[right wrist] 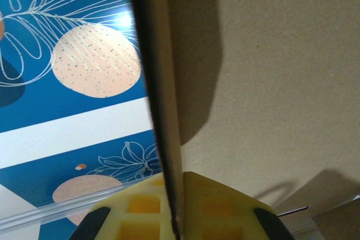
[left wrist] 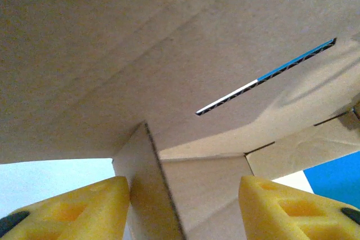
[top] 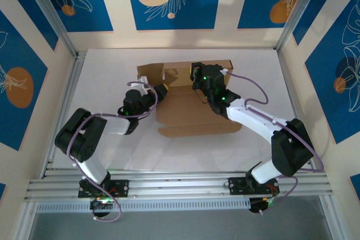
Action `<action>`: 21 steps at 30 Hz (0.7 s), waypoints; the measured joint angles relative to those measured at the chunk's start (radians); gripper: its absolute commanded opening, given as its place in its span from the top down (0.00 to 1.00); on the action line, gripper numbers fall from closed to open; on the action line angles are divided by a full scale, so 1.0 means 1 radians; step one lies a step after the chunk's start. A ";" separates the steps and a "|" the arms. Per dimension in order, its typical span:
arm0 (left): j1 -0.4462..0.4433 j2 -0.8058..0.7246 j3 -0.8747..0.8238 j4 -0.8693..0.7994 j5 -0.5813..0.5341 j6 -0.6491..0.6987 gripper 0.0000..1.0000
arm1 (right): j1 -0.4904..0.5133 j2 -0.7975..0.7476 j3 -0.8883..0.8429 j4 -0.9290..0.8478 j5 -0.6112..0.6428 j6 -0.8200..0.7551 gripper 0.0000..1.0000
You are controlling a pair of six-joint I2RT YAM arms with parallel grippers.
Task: Fold the paper box
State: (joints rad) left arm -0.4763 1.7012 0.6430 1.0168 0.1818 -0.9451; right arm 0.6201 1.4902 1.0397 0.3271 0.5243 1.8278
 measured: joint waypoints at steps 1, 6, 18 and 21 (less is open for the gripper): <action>0.000 0.006 0.005 0.000 0.009 -0.001 0.46 | 0.001 0.005 0.000 0.000 0.000 0.000 1.00; 0.000 0.044 0.032 -0.001 0.063 -0.016 0.46 | 0.003 0.027 0.001 0.012 0.009 -0.001 1.00; 0.003 0.117 0.102 -0.103 0.159 -0.018 0.46 | 0.032 0.077 0.008 0.024 0.039 -0.024 1.00; 0.003 0.141 0.108 -0.118 0.178 -0.015 0.47 | 0.042 0.092 0.008 0.020 0.047 -0.037 1.00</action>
State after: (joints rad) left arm -0.4728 1.8420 0.7513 0.8989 0.3595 -0.9604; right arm 0.6617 1.5826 1.0477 0.3473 0.5709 1.7908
